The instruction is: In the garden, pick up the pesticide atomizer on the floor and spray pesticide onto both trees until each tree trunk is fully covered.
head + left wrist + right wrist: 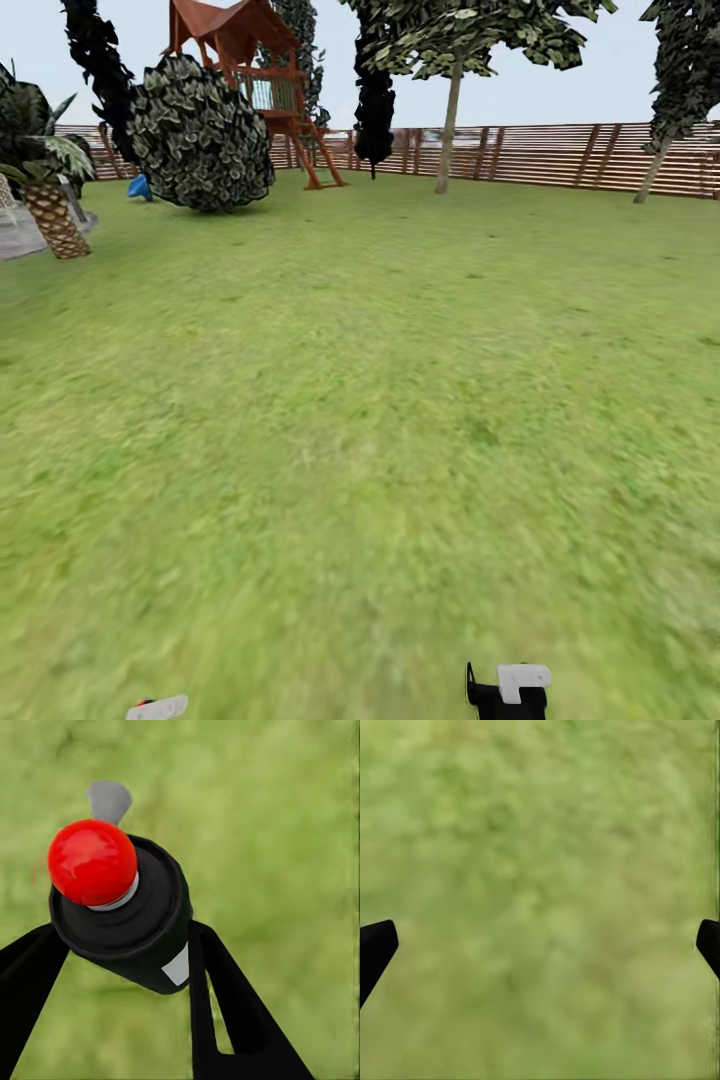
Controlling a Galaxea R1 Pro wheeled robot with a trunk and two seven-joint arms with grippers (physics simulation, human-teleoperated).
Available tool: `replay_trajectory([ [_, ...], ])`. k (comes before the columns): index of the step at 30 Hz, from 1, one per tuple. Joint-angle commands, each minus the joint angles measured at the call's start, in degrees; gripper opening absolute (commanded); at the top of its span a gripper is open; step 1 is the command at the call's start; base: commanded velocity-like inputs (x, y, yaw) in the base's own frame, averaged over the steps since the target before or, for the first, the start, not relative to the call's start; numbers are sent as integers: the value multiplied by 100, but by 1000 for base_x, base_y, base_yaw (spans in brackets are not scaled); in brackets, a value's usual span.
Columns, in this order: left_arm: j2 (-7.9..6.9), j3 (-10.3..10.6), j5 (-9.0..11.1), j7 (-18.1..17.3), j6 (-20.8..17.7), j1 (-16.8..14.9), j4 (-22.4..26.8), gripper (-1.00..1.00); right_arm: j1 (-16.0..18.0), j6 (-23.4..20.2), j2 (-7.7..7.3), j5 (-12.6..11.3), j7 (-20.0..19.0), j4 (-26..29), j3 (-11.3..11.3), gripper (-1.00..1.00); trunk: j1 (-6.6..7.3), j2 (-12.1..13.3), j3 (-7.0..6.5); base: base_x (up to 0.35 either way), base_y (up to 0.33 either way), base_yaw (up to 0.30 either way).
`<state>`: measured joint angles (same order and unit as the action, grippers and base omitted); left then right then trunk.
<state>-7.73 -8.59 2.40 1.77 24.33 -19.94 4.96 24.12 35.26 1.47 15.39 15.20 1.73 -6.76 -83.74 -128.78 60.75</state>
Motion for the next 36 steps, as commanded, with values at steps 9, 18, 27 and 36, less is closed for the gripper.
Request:
replay_trajectory([
  [9, -1, -2, 24, -2, 26, -1, -4, -100, 5, 14, 3, 61, 27, -6, -45, 100, -2, -2, 5, 315, -76, -300],
  [18, -15, -5, 24, 5, 26, -1, -4, -100, 5, 11, 3, 61, 27, -6, -45, 100, -2, -2, 5, 323, -47, -300],
  [27, -36, -10, 24, 7, 27, -1, -4, -100, 5, 10, 3, 61, 27, -6, -45, 100, -2, -2, 5, 339, -1, -245],
  [36, -36, -10, 24, 7, 28, -1, -4, -100, 5, 8, -23, 81, 27, -6, -42, 100, -2, -2, 5, 340, 0, -10],
])
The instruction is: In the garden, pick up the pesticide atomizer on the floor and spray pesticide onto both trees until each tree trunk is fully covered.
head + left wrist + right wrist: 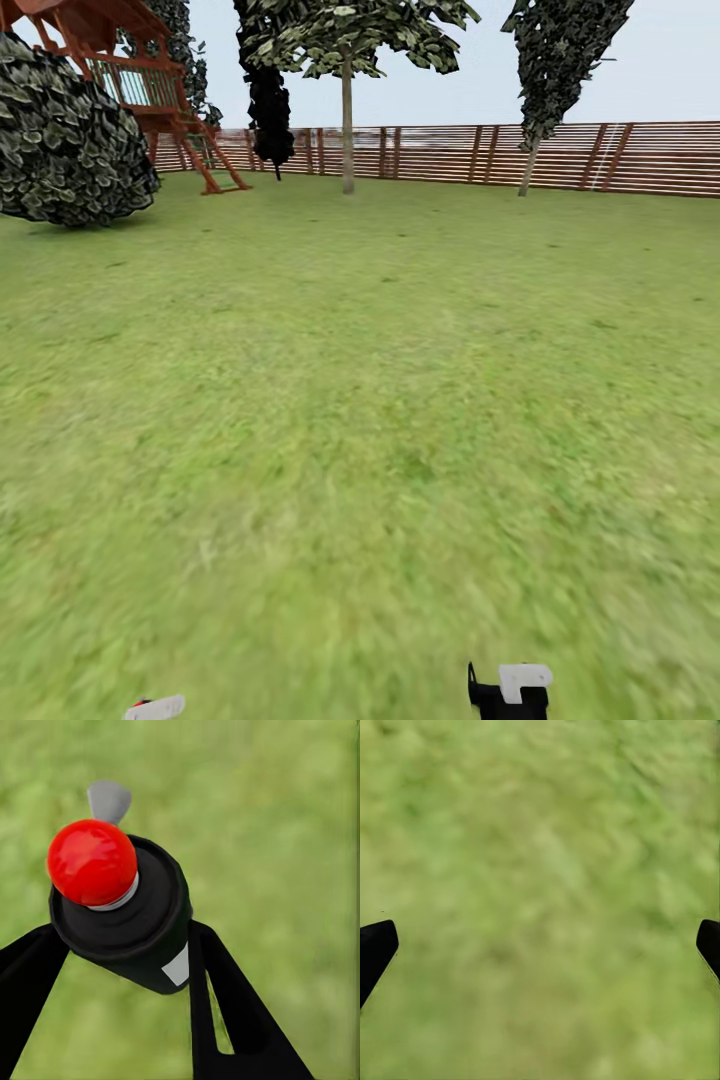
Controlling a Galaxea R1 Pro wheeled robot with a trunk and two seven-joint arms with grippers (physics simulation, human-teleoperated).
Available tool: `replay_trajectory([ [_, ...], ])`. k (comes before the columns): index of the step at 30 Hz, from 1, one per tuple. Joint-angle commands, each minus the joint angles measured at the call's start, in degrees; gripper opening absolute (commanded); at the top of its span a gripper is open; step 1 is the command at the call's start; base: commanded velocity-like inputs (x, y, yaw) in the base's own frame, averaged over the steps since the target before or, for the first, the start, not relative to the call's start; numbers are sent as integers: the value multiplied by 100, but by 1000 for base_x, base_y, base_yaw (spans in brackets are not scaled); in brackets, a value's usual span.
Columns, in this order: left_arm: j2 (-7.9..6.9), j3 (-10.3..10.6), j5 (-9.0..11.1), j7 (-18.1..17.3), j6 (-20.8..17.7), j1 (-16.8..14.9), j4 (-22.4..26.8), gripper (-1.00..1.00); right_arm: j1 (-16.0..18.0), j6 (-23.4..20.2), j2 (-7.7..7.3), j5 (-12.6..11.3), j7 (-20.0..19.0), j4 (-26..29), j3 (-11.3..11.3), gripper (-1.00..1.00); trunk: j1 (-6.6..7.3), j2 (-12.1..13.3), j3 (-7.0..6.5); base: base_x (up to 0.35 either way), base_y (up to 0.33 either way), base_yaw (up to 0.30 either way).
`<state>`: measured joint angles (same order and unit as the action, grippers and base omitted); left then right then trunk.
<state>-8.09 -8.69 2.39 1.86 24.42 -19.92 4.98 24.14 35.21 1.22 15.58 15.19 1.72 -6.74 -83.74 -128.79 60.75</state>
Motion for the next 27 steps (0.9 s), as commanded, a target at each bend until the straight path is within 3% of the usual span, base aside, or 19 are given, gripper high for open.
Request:
replay_trajectory([
  [1, 0, -1, 24, -1, 19, -3, -5, -100, 3, 12, 2, 61, 28, -5, -44, 100, -3, -2, 5, 339, 0, 0],
  [27, 9, 7, 24, -1, 18, -3, -5, -100, -1, 12, 1, 68, 10, -5, -40, 100, -3, -2, 5, 340, 0, 0],
])
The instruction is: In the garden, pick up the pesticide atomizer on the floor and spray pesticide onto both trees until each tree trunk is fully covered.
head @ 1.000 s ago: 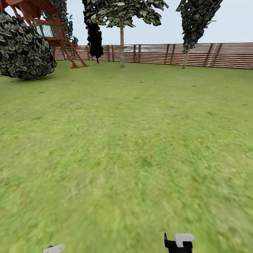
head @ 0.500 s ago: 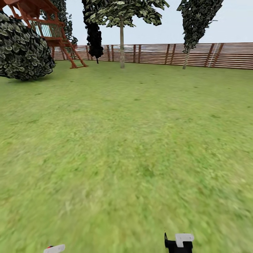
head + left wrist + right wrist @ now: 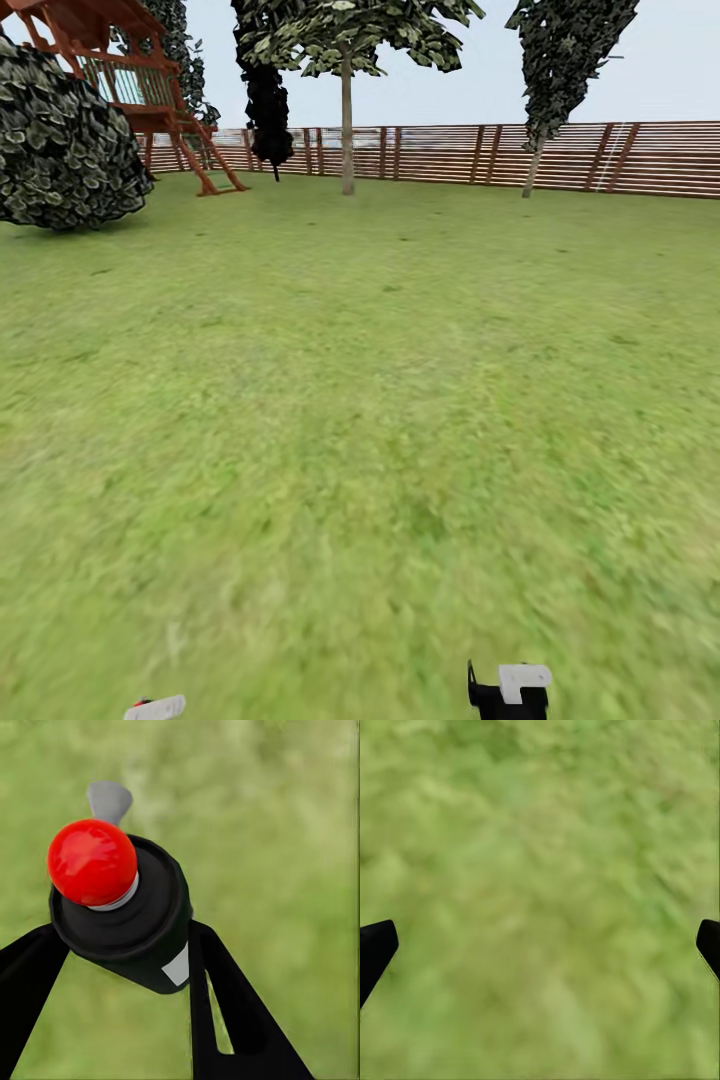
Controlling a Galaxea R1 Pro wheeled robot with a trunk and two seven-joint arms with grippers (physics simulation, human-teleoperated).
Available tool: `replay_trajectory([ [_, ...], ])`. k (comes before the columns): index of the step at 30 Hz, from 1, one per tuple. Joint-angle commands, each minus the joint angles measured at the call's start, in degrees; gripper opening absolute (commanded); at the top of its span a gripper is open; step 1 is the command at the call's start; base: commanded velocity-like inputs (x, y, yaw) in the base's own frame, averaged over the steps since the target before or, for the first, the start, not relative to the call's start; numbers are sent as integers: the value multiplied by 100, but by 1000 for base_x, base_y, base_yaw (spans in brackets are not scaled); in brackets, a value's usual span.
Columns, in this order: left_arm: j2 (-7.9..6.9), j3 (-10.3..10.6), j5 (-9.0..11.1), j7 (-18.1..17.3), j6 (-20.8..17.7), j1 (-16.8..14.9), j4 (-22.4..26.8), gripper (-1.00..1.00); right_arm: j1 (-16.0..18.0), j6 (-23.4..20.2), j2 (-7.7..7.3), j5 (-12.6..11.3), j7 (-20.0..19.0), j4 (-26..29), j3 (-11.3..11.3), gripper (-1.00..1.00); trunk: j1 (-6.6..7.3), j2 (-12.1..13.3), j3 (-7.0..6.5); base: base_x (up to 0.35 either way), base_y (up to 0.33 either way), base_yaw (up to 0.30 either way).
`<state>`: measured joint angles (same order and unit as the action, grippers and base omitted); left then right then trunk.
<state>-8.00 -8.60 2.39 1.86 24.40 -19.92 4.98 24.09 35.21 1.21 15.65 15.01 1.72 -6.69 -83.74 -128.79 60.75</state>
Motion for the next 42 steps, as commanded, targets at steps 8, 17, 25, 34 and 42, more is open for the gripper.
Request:
replay_trajectory([
  [8, 0, -2, 24, -2, 21, -3, -5, -100, 3, 12, 2, 61, 28, -5, -44, 100, -3, -2, 5, 340, 0, 0],
  [17, -9, -9, 24, -2, 21, -3, -5, -100, 4, 12, 2, 61, 28, -5, -43, 100, -3, -2, 5, 340, 0, 0],
  [25, -8, -7, 24, -2, 21, -3, -5, -100, 3, 12, 10, 61, 28, -5, -43, 100, -3, -2, 5, 340, 0, 3],
  [34, -8, -4, 24, -2, 21, -3, -5, -100, 3, 12, 17, 61, 28, -5, -43, 100, -3, -2, 5, 339, 0, 166],
  [42, -5, -6, 23, -2, 17, -3, -5, -100, 3, 12, 26, 61, 28, -5, -43, 100, -3, -2, 5, 339, 0, 4],
])
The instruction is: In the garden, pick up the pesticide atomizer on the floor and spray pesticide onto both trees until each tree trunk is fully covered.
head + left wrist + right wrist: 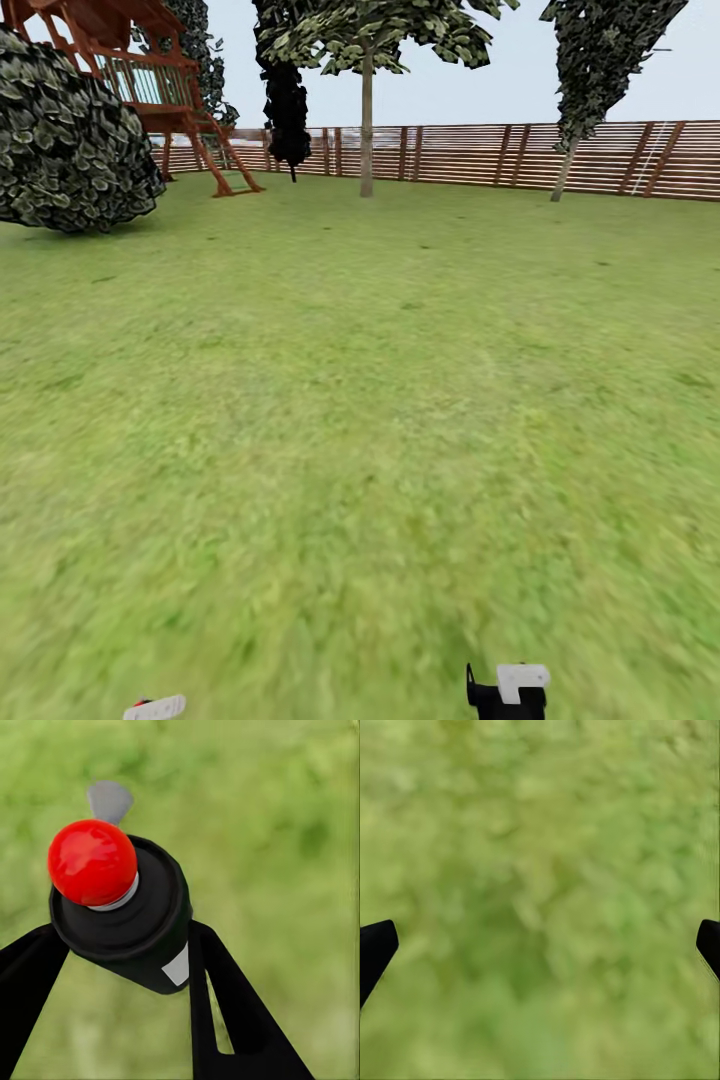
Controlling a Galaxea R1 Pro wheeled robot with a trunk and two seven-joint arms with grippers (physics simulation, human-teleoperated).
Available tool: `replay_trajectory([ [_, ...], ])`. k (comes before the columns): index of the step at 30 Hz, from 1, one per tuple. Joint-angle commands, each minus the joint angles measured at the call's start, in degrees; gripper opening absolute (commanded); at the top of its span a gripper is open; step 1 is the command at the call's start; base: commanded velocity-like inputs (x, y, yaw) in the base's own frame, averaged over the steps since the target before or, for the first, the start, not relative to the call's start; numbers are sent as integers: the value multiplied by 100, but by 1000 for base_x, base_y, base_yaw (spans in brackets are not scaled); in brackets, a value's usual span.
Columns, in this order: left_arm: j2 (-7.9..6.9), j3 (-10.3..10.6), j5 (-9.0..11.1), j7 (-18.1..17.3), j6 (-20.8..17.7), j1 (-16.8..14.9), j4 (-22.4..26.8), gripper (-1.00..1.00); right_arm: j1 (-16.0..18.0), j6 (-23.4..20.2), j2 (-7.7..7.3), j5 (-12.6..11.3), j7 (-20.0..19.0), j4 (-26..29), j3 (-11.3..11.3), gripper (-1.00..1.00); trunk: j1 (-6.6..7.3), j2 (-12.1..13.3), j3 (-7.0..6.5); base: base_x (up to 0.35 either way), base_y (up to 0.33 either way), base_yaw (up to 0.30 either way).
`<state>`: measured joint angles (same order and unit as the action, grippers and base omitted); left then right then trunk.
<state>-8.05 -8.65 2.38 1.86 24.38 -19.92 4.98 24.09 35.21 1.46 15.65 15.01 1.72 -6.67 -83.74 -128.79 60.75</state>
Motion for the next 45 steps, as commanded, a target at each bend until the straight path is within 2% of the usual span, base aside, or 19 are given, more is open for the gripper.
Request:
replay_trajectory([
  [1, -2, 1, 23, -2, 21, -3, -5, -100, 3, 12, 0, 61, 28, -5, -44, 100, -3, -2, 5, 340, 0, 0],
  [19, -1, 1, 25, -2, 23, -3, -5, -100, 1, 12, 4, 61, 28, -10, -44, 100, -3, -2, 46, 340, 0, 54],
  [25, -1, 2, 26, -2, 23, -3, -5, -100, 1, 12, -5, 61, 28, -8, -44, 100, -3, -2, 46, 339, 0, -166],
  [45, -3, -1, 26, -2, 23, -3, -5, -100, 0, 12, 1, 61, 28, -13, -44, 100, -3, -2, 46, 340, 0, -38],
])
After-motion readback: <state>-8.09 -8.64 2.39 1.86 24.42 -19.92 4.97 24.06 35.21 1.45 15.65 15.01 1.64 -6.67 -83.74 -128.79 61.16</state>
